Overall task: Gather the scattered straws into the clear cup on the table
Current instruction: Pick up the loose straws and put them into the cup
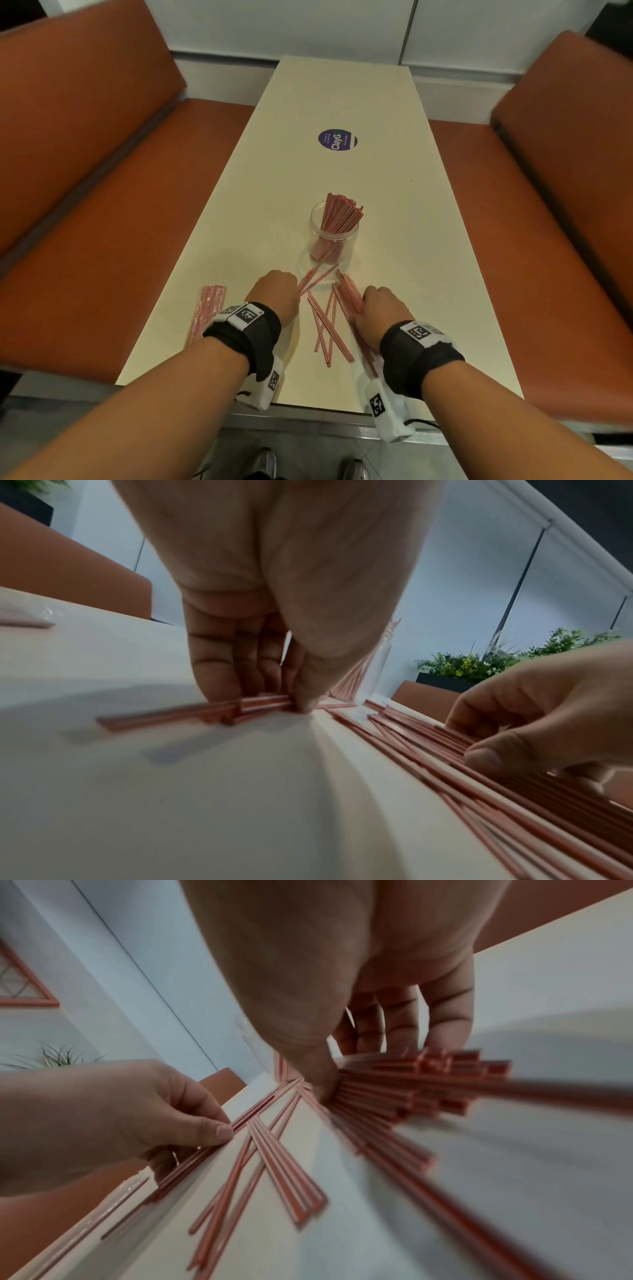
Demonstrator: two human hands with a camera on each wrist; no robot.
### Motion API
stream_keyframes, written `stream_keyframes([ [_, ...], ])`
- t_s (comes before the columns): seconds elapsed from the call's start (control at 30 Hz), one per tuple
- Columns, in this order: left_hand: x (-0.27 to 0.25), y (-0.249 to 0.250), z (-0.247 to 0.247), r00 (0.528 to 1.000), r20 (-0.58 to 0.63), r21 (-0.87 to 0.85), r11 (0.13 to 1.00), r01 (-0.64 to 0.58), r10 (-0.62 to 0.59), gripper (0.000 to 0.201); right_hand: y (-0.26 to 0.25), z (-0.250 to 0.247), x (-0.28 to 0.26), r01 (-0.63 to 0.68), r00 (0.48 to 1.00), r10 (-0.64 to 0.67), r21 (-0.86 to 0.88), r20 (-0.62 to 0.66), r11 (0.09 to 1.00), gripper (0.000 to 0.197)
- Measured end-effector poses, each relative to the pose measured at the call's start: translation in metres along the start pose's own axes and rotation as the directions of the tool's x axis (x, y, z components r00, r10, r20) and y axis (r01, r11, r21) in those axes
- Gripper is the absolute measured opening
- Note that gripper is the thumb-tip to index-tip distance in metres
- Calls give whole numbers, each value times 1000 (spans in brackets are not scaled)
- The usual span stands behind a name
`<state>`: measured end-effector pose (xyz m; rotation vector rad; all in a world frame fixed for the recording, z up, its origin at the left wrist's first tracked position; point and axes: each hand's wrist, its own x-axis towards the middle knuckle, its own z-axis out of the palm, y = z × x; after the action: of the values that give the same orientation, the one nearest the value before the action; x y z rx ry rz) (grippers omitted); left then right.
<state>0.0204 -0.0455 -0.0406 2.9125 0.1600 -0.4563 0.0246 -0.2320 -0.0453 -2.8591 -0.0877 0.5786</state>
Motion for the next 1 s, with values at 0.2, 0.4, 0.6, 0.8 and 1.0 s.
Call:
stream_keyframes([
  [0.2, -3, 4, -3, 1000, 19, 45, 999, 18, -19, 22, 4, -4, 7, -30, 1000, 30, 2, 0, 1000, 25],
  [0.4, -2, 13, -4, 998, 58, 26, 1000, 1, -3, 21, 3, -8, 8, -86, 995, 86, 2, 53, 996, 25],
  [0.6, 3, 6, -4, 991, 131, 64, 998, 15, -24, 28, 9, -16, 9, -159, 983, 159, -11, 93, 987, 31],
  [0.8, 4, -7, -9, 991, 109, -122, 988, 94, -81, 22, 13, -24, 13, -196, 979, 191, 61, 77, 979, 33],
  [1.0, 10, -15, -21, 992, -37, -442, 892, 91, -119, 3, 12, -33, 20, -204, 979, 203, 186, 24, 961, 31],
])
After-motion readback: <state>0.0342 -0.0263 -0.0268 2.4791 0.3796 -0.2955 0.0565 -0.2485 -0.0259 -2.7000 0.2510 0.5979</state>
